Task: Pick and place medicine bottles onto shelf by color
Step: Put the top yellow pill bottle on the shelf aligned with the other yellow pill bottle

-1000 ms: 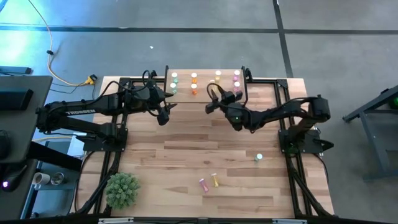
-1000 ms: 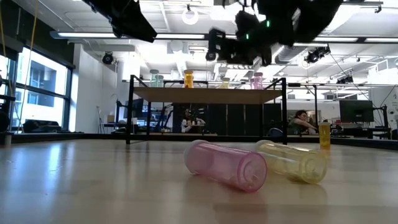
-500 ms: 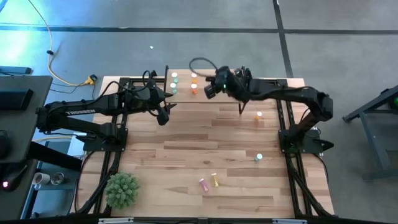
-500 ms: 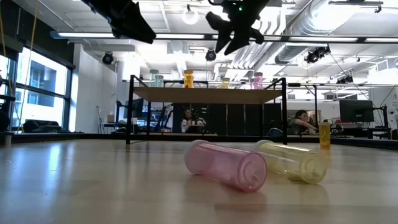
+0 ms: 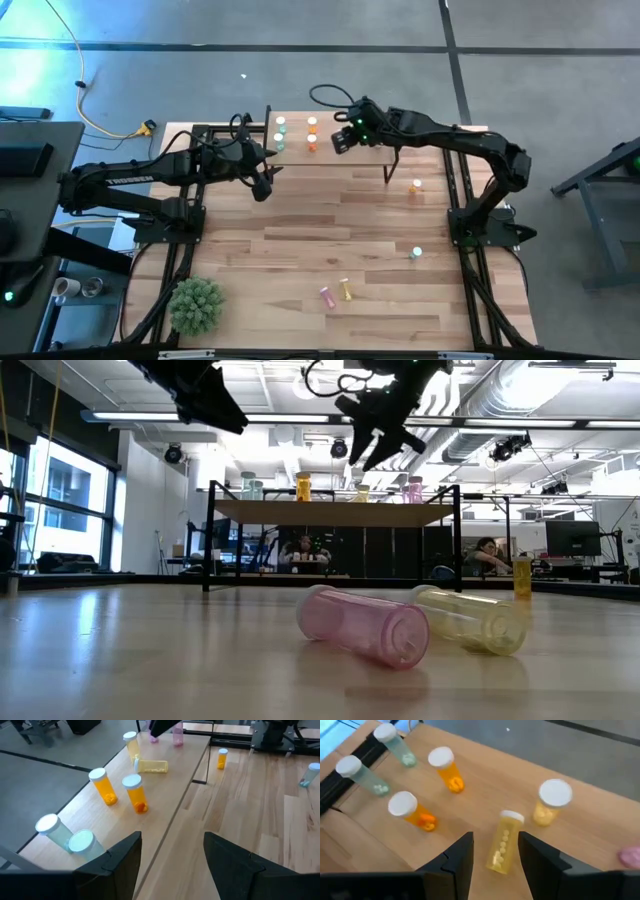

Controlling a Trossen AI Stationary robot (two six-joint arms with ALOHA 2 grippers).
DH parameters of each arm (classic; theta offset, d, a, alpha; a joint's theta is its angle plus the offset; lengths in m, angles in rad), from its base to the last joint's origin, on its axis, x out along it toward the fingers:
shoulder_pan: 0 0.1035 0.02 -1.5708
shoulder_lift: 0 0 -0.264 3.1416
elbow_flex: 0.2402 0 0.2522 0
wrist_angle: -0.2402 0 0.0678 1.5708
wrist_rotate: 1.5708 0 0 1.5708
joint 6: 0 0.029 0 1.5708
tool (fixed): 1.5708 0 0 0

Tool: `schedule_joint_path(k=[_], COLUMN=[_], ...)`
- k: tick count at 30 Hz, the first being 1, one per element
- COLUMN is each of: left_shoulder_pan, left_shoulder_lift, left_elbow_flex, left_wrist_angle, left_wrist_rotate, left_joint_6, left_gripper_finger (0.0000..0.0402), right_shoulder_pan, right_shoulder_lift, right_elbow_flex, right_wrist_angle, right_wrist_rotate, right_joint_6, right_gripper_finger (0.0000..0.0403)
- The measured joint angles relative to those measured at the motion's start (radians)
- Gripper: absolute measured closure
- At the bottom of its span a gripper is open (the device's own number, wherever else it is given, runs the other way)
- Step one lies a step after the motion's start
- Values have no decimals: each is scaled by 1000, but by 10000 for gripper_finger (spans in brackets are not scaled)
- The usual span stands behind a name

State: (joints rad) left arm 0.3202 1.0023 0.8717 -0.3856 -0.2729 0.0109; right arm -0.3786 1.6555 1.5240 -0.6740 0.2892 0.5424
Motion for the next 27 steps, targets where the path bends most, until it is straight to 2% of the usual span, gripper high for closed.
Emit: schedule_joint_path(k=[10,27], left_shoulder_pan=[1,1], left_shoulder_lift=[0,0], left_elbow_flex=[0,0], left_wrist_angle=[-2,-5], left_wrist_rotate=[-1,-1], left_joint_6=[-3,-7], left_gripper_finger=[200,200], right_shoulder_pan=[14,13], right_shoulder_lift=[89,122], right_elbow_flex=[0,-1], right_wrist_angle=[-11,-12], right_wrist_rotate=[-31,-1], right_joint_6=[-51,-72], right_gripper_finger=[256,235])
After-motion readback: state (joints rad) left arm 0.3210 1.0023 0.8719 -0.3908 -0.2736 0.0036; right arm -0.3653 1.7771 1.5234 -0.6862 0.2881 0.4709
